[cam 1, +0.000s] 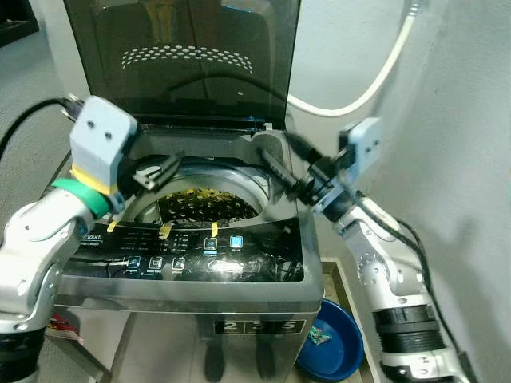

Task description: Clothes washing

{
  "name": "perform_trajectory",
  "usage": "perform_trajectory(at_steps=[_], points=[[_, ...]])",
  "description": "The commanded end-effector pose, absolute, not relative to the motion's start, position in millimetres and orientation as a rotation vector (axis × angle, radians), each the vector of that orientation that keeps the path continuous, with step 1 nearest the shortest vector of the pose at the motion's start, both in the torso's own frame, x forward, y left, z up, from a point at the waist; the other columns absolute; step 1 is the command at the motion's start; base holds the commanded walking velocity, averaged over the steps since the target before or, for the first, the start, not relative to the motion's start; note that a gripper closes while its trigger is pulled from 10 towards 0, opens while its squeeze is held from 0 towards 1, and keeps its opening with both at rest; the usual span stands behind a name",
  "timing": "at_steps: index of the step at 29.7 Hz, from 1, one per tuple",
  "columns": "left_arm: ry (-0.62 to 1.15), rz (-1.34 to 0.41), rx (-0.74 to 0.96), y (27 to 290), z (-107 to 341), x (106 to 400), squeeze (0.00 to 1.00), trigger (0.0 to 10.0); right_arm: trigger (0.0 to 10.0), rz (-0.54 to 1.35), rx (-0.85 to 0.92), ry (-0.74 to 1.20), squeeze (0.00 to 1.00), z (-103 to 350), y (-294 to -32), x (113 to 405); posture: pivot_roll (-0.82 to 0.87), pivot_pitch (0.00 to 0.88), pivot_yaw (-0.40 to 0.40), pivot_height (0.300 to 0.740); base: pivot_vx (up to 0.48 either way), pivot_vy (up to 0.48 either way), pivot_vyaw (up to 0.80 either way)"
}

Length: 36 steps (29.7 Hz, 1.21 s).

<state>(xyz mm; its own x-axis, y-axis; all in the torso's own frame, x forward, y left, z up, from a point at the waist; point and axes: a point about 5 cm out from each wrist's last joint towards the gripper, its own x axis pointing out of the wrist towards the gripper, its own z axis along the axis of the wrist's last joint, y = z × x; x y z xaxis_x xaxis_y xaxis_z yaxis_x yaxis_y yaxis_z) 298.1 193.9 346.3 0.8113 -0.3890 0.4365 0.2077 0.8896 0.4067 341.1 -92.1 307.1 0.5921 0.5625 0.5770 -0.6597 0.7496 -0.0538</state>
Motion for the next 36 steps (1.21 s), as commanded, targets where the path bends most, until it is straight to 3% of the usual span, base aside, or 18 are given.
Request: perform_trajectory(at_steps=[1, 11, 17, 20, 24, 36], points=[[-0.567, -0.300, 0.359, 194.7, 350.5, 295.3, 0.00, 10.0, 10.0, 0.688, 0.202, -0.653, 0.00, 315.9, -94.8, 338.9, 0.06, 0.129, 0.066, 0.740, 0.000, 0.000, 0.00], [-0.544, -0.278, 0.363, 183.6, 329.7, 300.7, 0.00, 10.0, 10.0, 0.423, 0.199, -0.716, 0.00, 315.1, -113.6, 340.6, 0.05, 0.112, 0.068, 0.740, 0.000, 0.000, 0.00], [-0.454, -0.203, 0.095, 176.0, 297.2, 296.8, 0.00, 10.0, 10.0, 0.244, 0.146, -0.610, 0.00, 271.6, -119.8, 332.9, 0.05, 0.086, 0.056, 0.740, 0.000, 0.000, 0.00], [-0.468, -0.168, 0.149, 177.5, 294.1, 296.3, 0.00, 10.0, 10.0, 0.137, 0.063, -0.600, 0.00, 259.6, -133.1, 328.7, 0.05, 0.070, 0.046, 0.740, 0.000, 0.000, 0.00], [-0.451, -0.166, 0.146, 180.4, 290.1, 301.9, 0.00, 10.0, 10.0, 0.114, -0.008, -0.604, 0.00, 255.3, -136.3, 329.0, 0.04, 0.054, 0.048, 0.740, 0.000, 0.000, 0.00], [-0.423, -0.098, 0.014, 180.1, 278.2, 314.0, 0.00, 10.0, 10.0, 0.070, 0.061, -0.523, 0.00, 241.0, -136.5, 339.1, 0.02, 0.017, 0.025, 0.740, 0.000, 0.000, 0.00]])
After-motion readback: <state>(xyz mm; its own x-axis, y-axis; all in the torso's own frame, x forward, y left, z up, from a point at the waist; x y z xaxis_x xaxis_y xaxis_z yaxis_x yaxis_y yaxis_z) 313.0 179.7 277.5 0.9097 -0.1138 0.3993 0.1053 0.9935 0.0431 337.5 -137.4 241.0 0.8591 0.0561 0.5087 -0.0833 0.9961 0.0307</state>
